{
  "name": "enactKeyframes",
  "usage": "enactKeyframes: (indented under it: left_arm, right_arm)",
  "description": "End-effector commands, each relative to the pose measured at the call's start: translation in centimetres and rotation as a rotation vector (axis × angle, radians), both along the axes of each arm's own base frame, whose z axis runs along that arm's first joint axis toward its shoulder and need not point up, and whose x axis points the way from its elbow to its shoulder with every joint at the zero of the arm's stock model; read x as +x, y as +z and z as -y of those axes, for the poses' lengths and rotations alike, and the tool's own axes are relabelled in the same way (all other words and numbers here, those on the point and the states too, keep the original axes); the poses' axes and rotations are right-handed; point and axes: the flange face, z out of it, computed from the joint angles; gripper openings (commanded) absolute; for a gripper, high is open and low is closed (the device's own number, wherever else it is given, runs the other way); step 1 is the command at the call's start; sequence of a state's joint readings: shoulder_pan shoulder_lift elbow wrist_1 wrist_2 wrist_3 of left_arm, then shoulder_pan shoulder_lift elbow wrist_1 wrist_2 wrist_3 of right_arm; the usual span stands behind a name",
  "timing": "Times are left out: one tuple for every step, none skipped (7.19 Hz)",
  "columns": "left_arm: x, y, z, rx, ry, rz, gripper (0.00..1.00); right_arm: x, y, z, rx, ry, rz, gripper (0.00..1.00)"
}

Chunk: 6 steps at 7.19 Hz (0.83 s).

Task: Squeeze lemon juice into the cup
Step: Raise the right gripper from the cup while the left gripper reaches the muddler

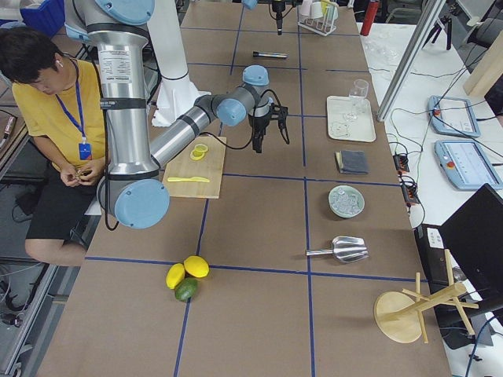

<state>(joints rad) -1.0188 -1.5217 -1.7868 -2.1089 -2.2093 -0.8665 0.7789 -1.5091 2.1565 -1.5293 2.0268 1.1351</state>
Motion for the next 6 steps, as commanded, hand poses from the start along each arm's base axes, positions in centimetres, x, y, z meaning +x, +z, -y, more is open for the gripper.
enactKeyframes:
  left_arm:
    - [7.0, -0.2, 0.2, -0.007, 0.022, 0.043, 0.91]
    - [10.3, 0.4, 0.1, -0.010, 0.032, 0.072, 0.88]
    - [11.2, 0.9, 0.8, -0.009, 0.030, 0.086, 0.86]
    - [11.1, 1.5, 0.6, -0.008, 0.038, 0.096, 0.82]
    - [11.3, 1.4, 0.8, -0.006, 0.040, 0.093, 0.81]
    - [11.6, 1.3, 0.6, -0.003, 0.045, 0.093, 0.73]
  right_arm:
    - [0.2, 1.4, 0.1, -0.004, -0.010, -0.025, 1.00]
    - [0.3, 1.4, 0.0, -0.004, -0.010, -0.025, 1.00]
    - [0.4, 1.9, 0.0, 0.005, -0.008, -0.013, 1.00]
    - [0.9, 3.2, -0.5, 0.011, -0.009, -0.005, 1.00]
    - [0.2, 4.5, -0.1, 0.021, -0.013, 0.012, 1.00]
    - [0.1, 4.3, -0.3, 0.009, -0.034, 0.050, 1.00]
